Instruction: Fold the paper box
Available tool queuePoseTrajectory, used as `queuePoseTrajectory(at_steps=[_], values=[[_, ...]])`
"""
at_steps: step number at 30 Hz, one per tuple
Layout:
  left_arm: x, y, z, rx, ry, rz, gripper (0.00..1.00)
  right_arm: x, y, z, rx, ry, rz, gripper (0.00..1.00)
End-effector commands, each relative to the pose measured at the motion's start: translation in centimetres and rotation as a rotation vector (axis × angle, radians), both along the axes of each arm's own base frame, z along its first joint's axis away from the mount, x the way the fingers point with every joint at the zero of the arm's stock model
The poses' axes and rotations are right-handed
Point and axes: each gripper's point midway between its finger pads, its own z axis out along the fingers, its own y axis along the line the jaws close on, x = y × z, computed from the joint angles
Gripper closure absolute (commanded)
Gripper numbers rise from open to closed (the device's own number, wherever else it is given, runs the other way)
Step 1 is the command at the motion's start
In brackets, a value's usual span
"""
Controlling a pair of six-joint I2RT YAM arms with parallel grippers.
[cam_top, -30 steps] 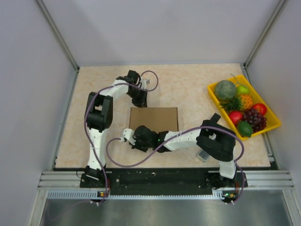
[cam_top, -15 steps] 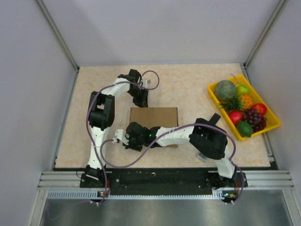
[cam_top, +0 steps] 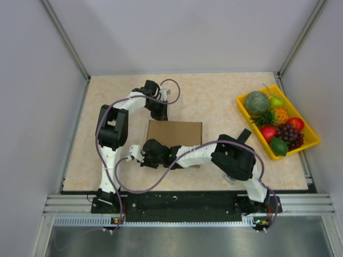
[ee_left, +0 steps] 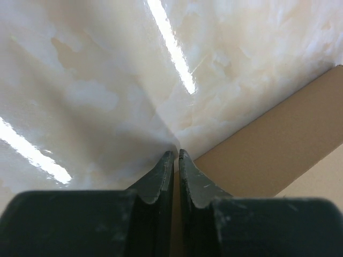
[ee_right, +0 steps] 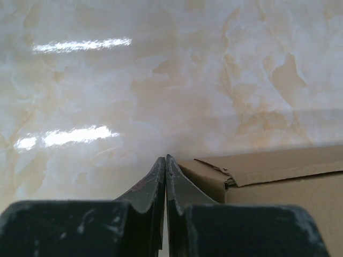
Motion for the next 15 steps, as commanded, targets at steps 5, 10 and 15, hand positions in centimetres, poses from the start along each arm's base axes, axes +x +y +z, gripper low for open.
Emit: queuePoseTrajectory(at_steps=[5,10,15], values=[[-6.5,1.9,-2.4,0.125,0.155,-0.055,0.86,9.0,-7.6,-3.7,-0.169,-0.137,-0.229,1.0],[-3.6,1.7,0.5,0.074,0.087,0.014,0.74,2.7,-5.8,4.1,-0.005,-0.045,-0.191,1.0],[0.6,0.7,5.7,0.037,-0.05,0.068,0.63,-1.6,-10.1,6.8,0.11,0.145,-0.386,0.98]])
